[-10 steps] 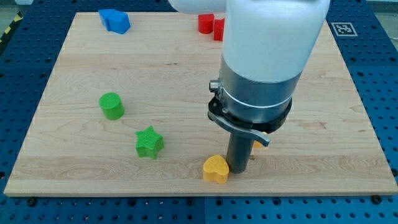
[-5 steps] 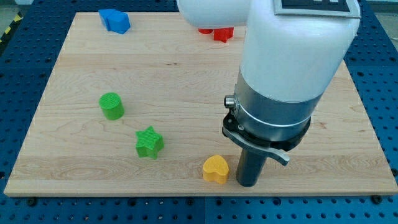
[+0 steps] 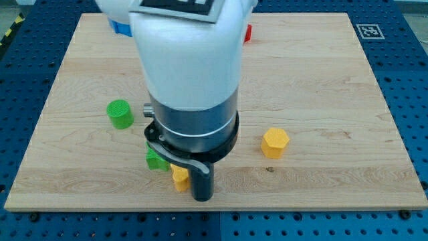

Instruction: Move the yellow heart towards bottom left of the board

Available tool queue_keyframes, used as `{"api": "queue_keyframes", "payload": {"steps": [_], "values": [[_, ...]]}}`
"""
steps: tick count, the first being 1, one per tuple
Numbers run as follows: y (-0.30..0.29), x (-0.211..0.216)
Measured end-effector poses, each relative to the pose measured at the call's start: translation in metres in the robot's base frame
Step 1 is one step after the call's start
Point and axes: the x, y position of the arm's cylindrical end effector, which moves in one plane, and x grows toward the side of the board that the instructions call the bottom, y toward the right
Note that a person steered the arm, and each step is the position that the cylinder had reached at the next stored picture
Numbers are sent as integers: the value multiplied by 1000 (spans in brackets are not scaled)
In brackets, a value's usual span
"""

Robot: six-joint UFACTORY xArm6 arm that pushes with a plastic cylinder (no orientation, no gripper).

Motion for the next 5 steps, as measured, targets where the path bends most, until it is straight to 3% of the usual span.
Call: {"api": "queue_keyframes", "payload": {"steps": [3,5], "values": [[-21,-34],[-97,-34]]}}
